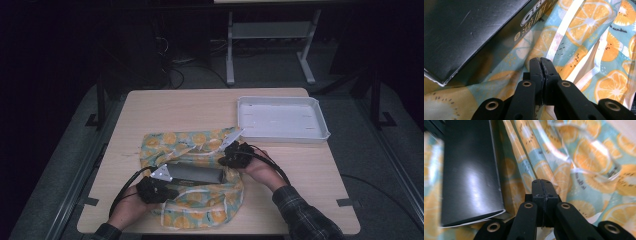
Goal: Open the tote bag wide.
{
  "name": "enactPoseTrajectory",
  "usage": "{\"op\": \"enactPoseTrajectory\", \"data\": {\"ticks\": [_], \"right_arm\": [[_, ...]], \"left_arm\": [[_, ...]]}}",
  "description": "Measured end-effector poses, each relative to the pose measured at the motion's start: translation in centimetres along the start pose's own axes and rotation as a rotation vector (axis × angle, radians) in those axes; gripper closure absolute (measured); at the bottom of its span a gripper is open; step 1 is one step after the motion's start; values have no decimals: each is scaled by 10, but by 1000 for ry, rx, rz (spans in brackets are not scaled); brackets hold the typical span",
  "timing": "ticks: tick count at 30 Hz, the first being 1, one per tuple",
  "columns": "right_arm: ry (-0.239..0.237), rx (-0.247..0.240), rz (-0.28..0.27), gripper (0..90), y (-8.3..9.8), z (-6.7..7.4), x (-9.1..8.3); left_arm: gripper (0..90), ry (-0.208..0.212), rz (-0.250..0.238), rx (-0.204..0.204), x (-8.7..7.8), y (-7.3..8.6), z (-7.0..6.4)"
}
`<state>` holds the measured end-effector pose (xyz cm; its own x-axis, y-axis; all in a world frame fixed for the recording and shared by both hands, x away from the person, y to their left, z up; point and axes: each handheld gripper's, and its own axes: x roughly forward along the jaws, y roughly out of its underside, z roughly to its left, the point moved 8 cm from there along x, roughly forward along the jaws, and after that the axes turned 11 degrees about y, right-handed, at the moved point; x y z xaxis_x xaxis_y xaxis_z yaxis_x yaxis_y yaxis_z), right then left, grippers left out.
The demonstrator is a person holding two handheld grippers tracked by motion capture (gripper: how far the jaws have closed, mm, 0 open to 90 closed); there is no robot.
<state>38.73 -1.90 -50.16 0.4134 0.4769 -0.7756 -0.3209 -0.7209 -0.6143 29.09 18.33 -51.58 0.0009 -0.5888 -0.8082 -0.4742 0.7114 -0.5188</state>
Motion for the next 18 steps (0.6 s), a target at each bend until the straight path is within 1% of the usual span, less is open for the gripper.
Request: {"op": "enactPoseTrajectory", "data": {"ticks": [1, 2, 4, 6, 8, 9, 10, 11, 12, 13, 14, 15, 17, 18], "right_arm": [[1, -7, 4, 895, 1, 0, 3], [4, -17, 18, 894, 3, 1, 7], [0, -23, 32, 894, 6, 3, 11], [-5, -39, 46, 894, 9, 5, 15], [-11, -39, 47, 894, 10, 7, 17], [-9, -43, 47, 895, 9, 7, 17], [-9, -41, 48, 894, 10, 7, 17], [-11, -39, 47, 894, 10, 7, 17], [-12, -36, 48, 894, 10, 6, 17], [-13, -35, 48, 894, 10, 6, 17], [-13, -36, 48, 894, 10, 7, 17], [-13, -35, 47, 895, 10, 7, 17], [-13, -33, 48, 894, 10, 7, 17], [-12, -34, 48, 894, 10, 7, 17]], "left_arm": [[882, -1, 0, 0, 0, 0, 0], [882, -1, 2, 1, 0, 0, 0], [881, -2, -1, 3, 0, 0, 0], [881, -2, -3, 6, 0, 0, 0], [864, 6, -4, 1, 0, 0, -1], [849, 11, 0, 5, 0, 0, -1], [830, 19, -8, 1, -1, 0, -3], [818, 28, -11, 13, -4, -1, -4], [810, 31, -34, 9, -8, -3, -6], [799, 25, -58, 17, -16, -5, -7], [784, 24, -76, 17, -22, -7, -8], [775, 18, -105, 16, -29, -10, -9], [759, -13, -144, 12, -45, -14, -6], [748, -35, -165, 10, -54, -17, -1]]}}
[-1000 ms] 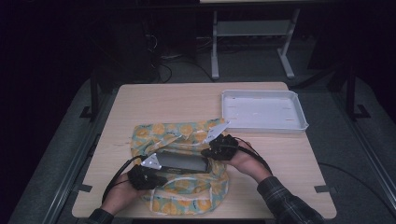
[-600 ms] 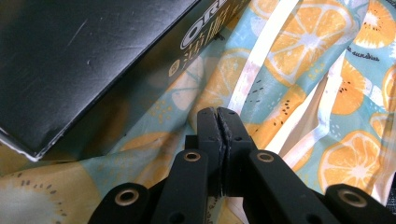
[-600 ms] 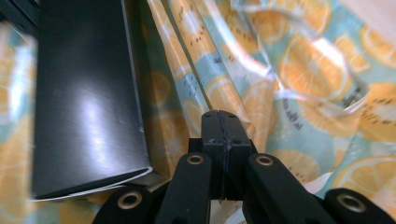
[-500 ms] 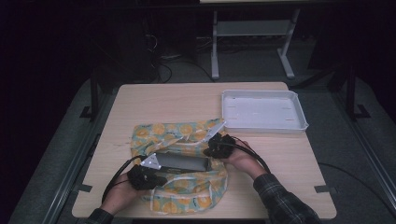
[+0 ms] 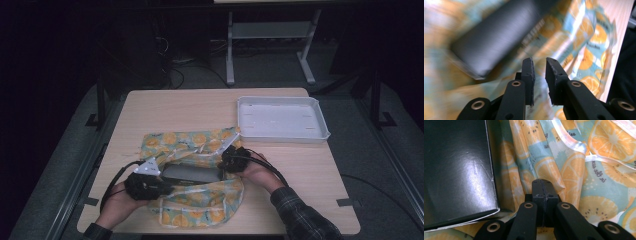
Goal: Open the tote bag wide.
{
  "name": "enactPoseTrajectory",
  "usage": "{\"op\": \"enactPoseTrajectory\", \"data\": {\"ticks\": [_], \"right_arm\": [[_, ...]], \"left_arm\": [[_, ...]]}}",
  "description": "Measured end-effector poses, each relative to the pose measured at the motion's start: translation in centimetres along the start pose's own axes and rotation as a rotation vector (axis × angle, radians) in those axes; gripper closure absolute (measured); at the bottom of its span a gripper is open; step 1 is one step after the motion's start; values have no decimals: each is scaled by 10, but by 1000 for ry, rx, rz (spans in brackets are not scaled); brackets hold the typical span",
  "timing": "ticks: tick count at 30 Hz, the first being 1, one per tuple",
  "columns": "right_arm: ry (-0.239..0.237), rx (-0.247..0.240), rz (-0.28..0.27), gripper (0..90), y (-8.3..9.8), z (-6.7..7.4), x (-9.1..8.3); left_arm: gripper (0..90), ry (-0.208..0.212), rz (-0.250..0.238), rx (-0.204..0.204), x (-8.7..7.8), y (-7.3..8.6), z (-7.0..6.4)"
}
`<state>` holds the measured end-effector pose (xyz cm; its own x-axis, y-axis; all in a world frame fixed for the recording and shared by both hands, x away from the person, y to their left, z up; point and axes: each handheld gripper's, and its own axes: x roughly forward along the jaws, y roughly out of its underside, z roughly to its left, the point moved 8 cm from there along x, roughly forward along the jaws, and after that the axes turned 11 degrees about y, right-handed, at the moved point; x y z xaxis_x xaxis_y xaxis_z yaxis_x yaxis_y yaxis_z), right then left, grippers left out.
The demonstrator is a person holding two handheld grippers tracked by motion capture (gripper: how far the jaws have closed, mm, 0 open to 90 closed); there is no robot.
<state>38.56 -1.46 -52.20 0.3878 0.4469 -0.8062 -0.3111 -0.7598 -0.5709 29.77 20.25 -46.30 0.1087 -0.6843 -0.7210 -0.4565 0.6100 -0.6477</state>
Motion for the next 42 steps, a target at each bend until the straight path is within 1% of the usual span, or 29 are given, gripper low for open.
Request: {"op": "enactPoseTrajectory", "data": {"ticks": [2, 4, 5, 7, 9, 10, 11, 13, 14, 15, 16, 17, 18, 20, 21, 24, 26, 28, 30, 32, 33, 35, 36, 37, 38, 39, 40, 42], "right_arm": [[1, 0, 0, 894, 0, 0, 0], [1, -1, 0, 894, 0, 0, 0], [2, -2, 0, 894, 0, 0, 0], [2, -2, 0, 894, 0, 0, 0], [1, -1, 1, 894, 0, 0, 0], [1, 0, 0, 895, 0, 0, 0], [1, 0, 1, 895, 0, 0, 0], [1, -2, 0, 894, 0, 0, 0], [1, -2, 0, 894, 0, 0, 0], [0, -2, 0, 894, 0, 0, 0], [0, -2, 0, 894, 0, 0, 0], [0, -3, 0, 894, 0, 0, 0], [-1, 0, 0, 894, 0, 1, 0], [0, -2, 0, 894, 0, 0, 0], [0, -3, 0, 894, 0, 0, 0], [-2, 2, -1, 894, 0, 1, 0], [-3, 3, -1, 894, 0, 1, 0], [0, -1, -1, 894, 0, 0, 0], [-1, 0, -1, 894, 0, 0, 0], [-2, 0, -1, 895, 0, 0, 0], [-1, -1, -1, 895, 1, 0, 0], [1, -5, 0, 895, 1, 0, -1], [1, -7, 0, 895, 1, 0, -1], [1, -5, -1, 895, 1, 0, -1], [-1, -5, -2, 895, 1, 0, -1], [1, -5, -1, 895, 1, 0, -1], [1, -5, -1, 895, 1, 0, -1], [2, -5, 0, 895, 1, 0, -1]], "left_arm": [[730, -39, -13, 6, -11, -5, 8], [712, -75, -43, 2, -20, -12, 16], [700, -91, -57, -2, -24, -16, 21], [685, -119, -67, -14, -30, -21, 30], [673, -138, -77, -23, -29, -25, 39], [670, -148, -74, -28, -27, -26, 45], [666, -153, -68, -34, -24, -26, 49], [659, -166, -35, -41, -15, -24, 58], [663, -168, -26, -47, -13, -24, 60], [692, -166, -21, -46, -10, -24, 62], [739, -159, -26, -50, -8, -25, 63], [803, -153, -30, -54, -7, -26, 65], [875, -157, -33, -50, -6, -28, 67], [897, -174, -39, -69, -4, -29, 73], [897, -190, -38, -73, -3, -28, 78], [898, -224, -16, -110, 3, -22, 92], [898, -242, 19, -124, 8, -16, 101], [899, -249, 58, -132, 13, -10, 107], [900, -266, 83, -146, 18, -5, 112], [900, -287, 123, -157, 19, 3, 118], [900, -299, 134, -160, 18, 7, 121], [900, -310, 148, -181, 14, 13, 125], [900, -327, 151, -189, 12, 16, 128], [900, -322, 155, -205, 10, 19, 130], [900, -312, 142, -215, 10, 20, 130], [900, -318, 140, -216, 10, 20, 131], [899, -336, 153, -205, 10, 20, 132], [876, -349, 147, -195, 9, 17, 130]]}}
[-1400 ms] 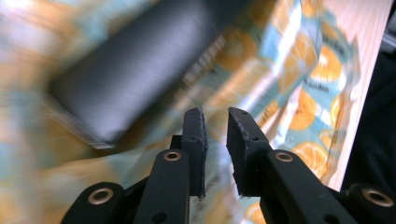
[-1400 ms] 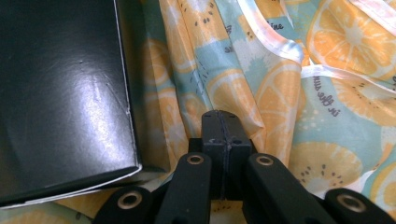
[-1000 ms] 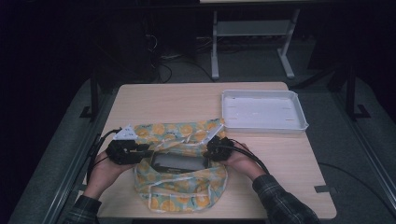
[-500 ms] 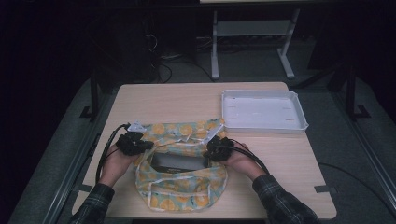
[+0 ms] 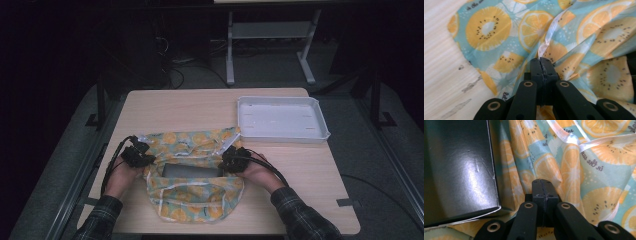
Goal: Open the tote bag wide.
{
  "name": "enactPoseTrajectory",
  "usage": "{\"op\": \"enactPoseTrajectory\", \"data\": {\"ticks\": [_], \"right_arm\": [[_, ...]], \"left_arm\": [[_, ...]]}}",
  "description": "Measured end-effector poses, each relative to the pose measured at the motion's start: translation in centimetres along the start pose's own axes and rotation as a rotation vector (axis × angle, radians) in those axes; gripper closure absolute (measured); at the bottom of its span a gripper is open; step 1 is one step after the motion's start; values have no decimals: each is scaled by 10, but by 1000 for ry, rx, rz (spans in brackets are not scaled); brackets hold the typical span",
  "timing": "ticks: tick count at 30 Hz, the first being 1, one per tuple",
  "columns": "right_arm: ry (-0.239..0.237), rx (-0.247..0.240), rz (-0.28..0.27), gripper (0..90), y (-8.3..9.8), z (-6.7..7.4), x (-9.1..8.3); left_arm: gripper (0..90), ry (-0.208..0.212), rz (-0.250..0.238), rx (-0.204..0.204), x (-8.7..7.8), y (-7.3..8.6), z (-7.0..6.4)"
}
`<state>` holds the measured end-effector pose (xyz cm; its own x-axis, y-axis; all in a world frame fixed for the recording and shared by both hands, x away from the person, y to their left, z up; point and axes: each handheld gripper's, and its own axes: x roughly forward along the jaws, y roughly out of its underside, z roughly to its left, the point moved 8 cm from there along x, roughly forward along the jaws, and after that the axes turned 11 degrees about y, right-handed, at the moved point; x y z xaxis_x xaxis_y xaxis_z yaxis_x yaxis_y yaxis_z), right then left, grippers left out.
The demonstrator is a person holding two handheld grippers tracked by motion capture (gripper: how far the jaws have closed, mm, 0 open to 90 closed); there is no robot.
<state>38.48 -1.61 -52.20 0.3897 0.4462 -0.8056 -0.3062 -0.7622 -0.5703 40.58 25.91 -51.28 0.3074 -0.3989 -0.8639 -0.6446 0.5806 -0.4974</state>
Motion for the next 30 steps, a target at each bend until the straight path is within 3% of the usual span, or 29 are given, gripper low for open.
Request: {"op": "enactPoseTrajectory", "data": {"ticks": [6, 10, 11, 15, 22, 26, 30], "right_arm": [[-1, -4, -3, 894, 0, 0, 0], [0, -4, -2, 894, 0, 0, 0], [0, -3, -2, 894, 0, 0, 0], [-3, -1, -3, 894, 0, 0, 0], [0, -3, -4, 894, 0, 0, 0], [0, -4, -4, 894, 0, 0, 0], [-1, -4, -4, 894, 0, 1, 0]], "left_arm": [[682, -5, -104, -6, -25, -9, -3], [577, 39, -178, -21, -51, -15, -10], [577, 59, -204, -22, -59, -17, -16], [746, 162, -250, 13, -76, -18, -41], [869, 289, -221, 80, -69, -7, -90], [874, 308, -156, 107, -55, 8, -108], [874, 300, -80, 99, -37, 24, -112]]}}
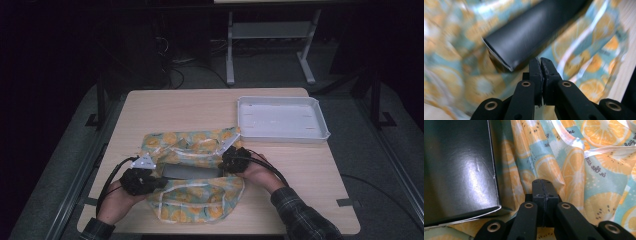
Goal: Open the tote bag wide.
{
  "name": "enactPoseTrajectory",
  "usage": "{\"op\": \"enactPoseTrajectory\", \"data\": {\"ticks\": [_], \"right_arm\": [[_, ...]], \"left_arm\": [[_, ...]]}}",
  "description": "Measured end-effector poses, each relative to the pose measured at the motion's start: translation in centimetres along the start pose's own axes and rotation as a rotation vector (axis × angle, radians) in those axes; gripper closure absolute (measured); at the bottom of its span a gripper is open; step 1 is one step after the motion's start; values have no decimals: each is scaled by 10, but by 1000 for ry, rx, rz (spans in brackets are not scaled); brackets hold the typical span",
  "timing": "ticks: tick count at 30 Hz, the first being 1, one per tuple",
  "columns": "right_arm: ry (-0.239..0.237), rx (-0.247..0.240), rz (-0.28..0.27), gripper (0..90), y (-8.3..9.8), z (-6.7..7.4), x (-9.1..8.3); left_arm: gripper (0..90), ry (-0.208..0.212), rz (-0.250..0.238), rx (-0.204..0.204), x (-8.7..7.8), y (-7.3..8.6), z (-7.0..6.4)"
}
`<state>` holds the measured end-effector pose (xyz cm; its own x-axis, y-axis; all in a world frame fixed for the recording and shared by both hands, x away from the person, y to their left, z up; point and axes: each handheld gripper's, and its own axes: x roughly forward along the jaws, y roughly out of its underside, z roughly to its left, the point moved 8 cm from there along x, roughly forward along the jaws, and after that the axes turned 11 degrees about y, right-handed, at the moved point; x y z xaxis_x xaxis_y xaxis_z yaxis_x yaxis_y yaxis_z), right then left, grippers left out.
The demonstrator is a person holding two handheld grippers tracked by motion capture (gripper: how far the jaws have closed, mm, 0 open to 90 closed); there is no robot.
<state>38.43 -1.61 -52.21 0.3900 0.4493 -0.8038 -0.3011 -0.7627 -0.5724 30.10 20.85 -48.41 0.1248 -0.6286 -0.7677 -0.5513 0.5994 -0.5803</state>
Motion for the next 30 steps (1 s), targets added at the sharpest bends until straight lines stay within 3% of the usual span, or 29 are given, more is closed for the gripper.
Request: {"op": "enactPoseTrajectory", "data": {"ticks": [2, 7, 14, 20, 22, 26, 30], "right_arm": [[0, 0, 0, 894, 0, 0, 0], [-1, 0, 0, 892, 0, 0, 0], [-3, 19, -7, 793, -1, -3, -6], [-11, 96, -77, 727, -10, -12, -39], [-3, 88, -94, 712, -11, -13, -52], [-60, 100, -136, 689, -12, -4, -78], [-99, 56, -147, 666, -8, 8, -90]], "left_arm": [[874, -14, 53, -7, 8, 8, 4], [874, -20, 109, -5, 19, 16, 10], [882, -24, 124, 10, 22, 18, 13], [888, -27, 129, 15, 22, 17, 13], [888, -26, 131, 15, 22, 17, 13], [888, -22, 119, -1, 22, 17, 13], [892, -21, 120, -5, 23, 17, 13]]}}
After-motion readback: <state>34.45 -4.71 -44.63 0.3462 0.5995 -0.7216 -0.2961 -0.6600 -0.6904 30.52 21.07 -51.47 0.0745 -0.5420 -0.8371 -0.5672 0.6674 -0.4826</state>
